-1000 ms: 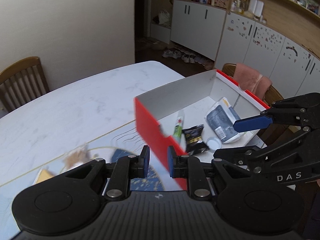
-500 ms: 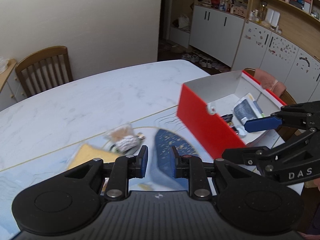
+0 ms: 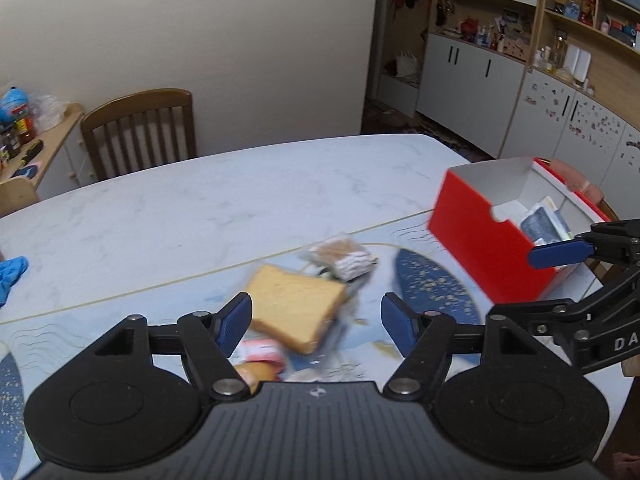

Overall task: Organize objects
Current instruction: 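Move both tools back to the table toward the egg toy and tooth plush, then grasp the yellow egg toy with the left tool while the right tool grasps the white tooth plush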

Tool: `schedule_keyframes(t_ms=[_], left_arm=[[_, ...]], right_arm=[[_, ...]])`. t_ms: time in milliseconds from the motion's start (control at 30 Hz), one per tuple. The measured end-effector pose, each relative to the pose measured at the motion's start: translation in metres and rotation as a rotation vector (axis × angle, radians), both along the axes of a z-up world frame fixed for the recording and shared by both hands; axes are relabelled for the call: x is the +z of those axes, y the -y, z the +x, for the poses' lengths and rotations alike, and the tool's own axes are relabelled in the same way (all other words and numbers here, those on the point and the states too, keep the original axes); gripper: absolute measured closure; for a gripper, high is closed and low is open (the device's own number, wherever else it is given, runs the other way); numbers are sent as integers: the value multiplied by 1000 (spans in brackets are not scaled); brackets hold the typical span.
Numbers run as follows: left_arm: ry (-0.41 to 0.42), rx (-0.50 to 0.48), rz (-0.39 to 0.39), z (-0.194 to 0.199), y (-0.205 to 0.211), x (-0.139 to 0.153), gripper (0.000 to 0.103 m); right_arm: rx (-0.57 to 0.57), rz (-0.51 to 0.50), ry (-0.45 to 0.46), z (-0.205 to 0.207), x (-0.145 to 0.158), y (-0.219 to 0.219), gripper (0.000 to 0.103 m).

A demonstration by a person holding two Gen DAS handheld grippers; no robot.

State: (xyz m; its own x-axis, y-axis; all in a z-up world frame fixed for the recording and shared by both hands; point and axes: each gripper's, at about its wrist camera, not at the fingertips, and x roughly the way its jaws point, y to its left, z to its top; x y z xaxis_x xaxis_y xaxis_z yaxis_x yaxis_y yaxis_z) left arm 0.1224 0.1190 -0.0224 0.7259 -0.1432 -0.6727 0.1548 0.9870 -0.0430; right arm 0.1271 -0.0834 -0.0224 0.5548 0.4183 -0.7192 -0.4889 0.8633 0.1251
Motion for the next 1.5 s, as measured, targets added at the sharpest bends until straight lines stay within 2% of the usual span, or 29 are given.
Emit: schedule_keyframes(t_ms=[67,133,367,700,933,1267,1500], left_arm=[[4,20,19,-1,-12,-5,26],[11,36,30,-3,-25,-11,22],[-9,66,69,-4,-56,-41,21],[-55,23,102,1,-70,-84,21],[-71,2,40,8,-79,-98,21],[-105,-87,-55,14,-82,-106,21],[-126,-103,-75,18,-83,-113,21]], right_arm=[[7,1,7,-3,-3,-8,1],[19,-9,8,-4,-6,-18,1],[73,-51,-23,-8,-28,-48,0],[93,-78,-97,-4,-65,-80,1],[116,-104,-122,7,-83,-99,2],[194,-146,-162,20,-101,-121,18],[253,-159,-162,21,-106,-130,26]])
